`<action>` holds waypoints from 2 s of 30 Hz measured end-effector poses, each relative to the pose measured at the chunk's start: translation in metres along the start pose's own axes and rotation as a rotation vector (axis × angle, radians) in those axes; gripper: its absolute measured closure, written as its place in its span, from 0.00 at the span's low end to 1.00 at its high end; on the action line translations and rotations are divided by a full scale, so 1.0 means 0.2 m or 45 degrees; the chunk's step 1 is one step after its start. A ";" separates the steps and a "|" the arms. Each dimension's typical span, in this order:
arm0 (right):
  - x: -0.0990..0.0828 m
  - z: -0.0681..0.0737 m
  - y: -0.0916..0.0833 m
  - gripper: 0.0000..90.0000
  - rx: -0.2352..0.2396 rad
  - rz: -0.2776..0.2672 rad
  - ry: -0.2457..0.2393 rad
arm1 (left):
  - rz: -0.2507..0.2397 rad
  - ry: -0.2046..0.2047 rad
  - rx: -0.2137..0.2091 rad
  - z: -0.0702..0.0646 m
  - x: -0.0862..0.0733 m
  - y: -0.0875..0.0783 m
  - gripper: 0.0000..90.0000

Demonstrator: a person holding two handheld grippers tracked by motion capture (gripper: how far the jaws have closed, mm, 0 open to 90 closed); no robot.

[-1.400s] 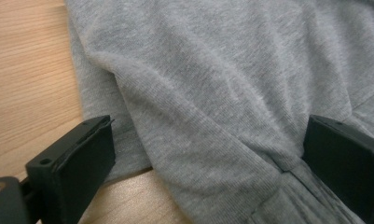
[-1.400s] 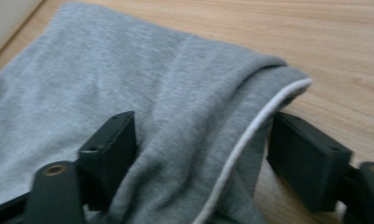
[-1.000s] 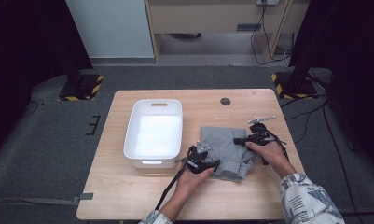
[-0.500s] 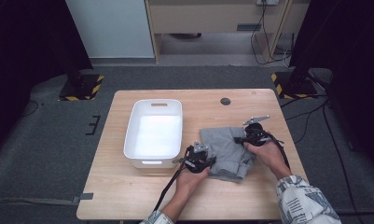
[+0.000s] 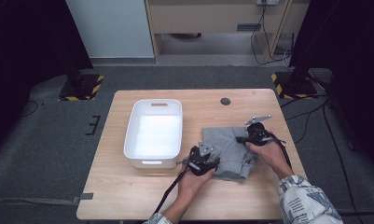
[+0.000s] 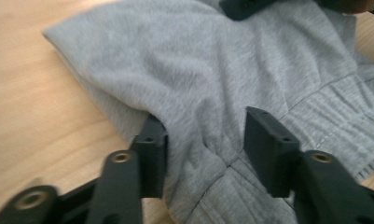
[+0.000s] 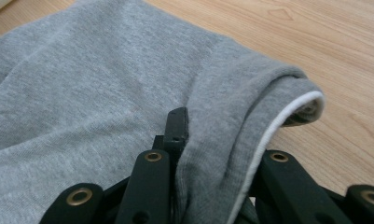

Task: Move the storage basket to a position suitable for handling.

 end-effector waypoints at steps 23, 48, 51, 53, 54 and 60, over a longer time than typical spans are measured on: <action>-0.02 -0.03 -0.01 0.80 -0.004 -0.005 0.008 | 0.086 -0.193 0.046 0.13 0.03 0.17 0.25; 0.01 0.00 -0.06 0.81 -0.032 -0.031 -0.023 | 0.062 -0.161 -0.083 0.07 0.05 0.12 0.91; 0.03 0.01 -0.08 0.81 -0.042 -0.044 -0.031 | 0.054 -0.134 -0.069 0.06 0.08 0.08 0.91; 0.04 0.01 -0.09 0.81 -0.058 -0.055 -0.042 | 0.042 -0.127 -0.064 0.06 0.10 0.06 0.91; 0.04 0.02 -0.10 0.81 -0.061 -0.060 -0.041 | 0.040 -0.121 -0.064 0.06 0.11 0.04 0.91; 0.08 0.02 -0.14 0.81 -0.063 -0.068 -0.045 | 0.005 -0.122 -0.064 0.07 0.17 -0.03 0.91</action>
Point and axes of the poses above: each handheld gripper's, and its own axes: y roughly forward along the jaws, x roughly out of its top, z roughly to its left, the point moved 3 cm from there along y, roughly forward along the jaws, and after that the axes turned 9 degrees about z, right-handed, at the moved point
